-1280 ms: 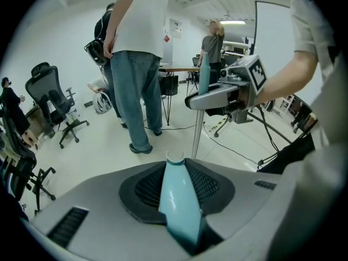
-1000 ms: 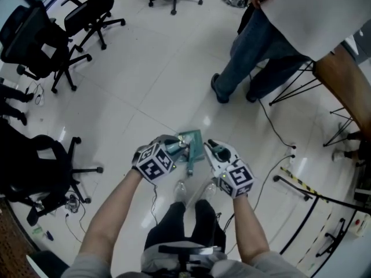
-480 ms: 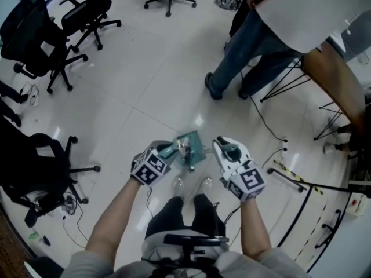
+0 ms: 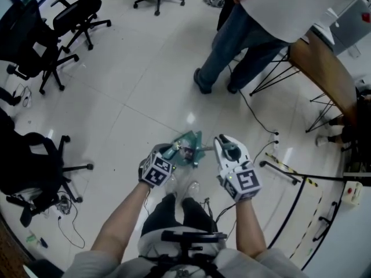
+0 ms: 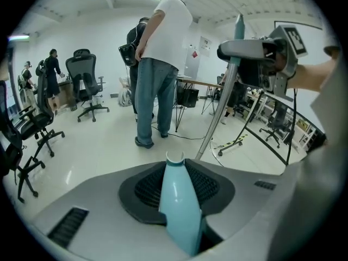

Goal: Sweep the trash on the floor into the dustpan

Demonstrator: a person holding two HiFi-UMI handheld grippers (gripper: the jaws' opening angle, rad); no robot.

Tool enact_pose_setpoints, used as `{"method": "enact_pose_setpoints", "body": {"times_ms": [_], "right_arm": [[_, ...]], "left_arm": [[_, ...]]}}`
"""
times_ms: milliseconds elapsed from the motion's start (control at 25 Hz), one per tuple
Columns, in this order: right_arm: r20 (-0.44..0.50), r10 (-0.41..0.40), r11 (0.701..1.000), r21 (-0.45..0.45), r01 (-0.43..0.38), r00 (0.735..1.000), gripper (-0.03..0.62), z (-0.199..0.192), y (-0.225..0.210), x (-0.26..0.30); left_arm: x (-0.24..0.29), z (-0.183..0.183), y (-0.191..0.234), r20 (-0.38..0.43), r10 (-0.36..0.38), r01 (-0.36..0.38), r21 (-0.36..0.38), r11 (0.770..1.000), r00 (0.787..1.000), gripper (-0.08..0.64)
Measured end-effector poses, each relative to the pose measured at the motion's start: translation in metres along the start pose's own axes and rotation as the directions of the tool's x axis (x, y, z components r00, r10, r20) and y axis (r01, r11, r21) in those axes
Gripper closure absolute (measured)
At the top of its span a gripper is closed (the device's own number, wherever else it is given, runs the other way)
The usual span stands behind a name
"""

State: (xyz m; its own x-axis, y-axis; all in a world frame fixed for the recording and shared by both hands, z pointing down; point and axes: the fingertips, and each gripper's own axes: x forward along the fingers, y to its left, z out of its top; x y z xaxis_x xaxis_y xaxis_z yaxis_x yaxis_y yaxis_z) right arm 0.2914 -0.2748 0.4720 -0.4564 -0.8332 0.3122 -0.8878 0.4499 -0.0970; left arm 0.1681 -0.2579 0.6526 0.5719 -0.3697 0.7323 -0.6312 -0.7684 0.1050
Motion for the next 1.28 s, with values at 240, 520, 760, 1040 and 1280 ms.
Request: {"method": "enact_pose_setpoints", "body": {"times_ms": [240,520,760,1040,1280], "right_arm": [[-0.001,-0.025,1.0,0.012,0.025,1.0,0.523,-0.004,-0.003,-0.019],[-0.006,-0.016,0.999,0.033,0.016,1.0,0.523,-0.009,-0.005,-0.03],[-0.018,0.011,1.0,0.03,-0.01,1.0,0.523,-0.012,0.009,-0.025],[-0.013,0.035,0.999,0.04,-0.035,0.999,0.523,-0.011,0.016,-0.02],[-0.01,0.045,0.999,0.03,-0.045,0.999,0.523,-0.008,0.021,-0.021]], "left_arm": [[0.002,-0.006,-0.012,0.007,0.006,-0.006,-0.013,1.0,1.0,0.454],[0.011,-0.004,-0.024,-0.006,-0.001,0.001,-0.015,1.0,1.0,0.454],[0.007,-0.006,-0.023,-0.009,0.003,-0.003,-0.022,1.0,1.0,0.454],[0.009,-0.005,-0.023,-0.009,0.0,0.0,-0.016,1.0,1.0,0.454],[0.009,-0.009,-0.024,-0.012,0.003,-0.003,-0.012,1.0,1.0,0.453]]}}
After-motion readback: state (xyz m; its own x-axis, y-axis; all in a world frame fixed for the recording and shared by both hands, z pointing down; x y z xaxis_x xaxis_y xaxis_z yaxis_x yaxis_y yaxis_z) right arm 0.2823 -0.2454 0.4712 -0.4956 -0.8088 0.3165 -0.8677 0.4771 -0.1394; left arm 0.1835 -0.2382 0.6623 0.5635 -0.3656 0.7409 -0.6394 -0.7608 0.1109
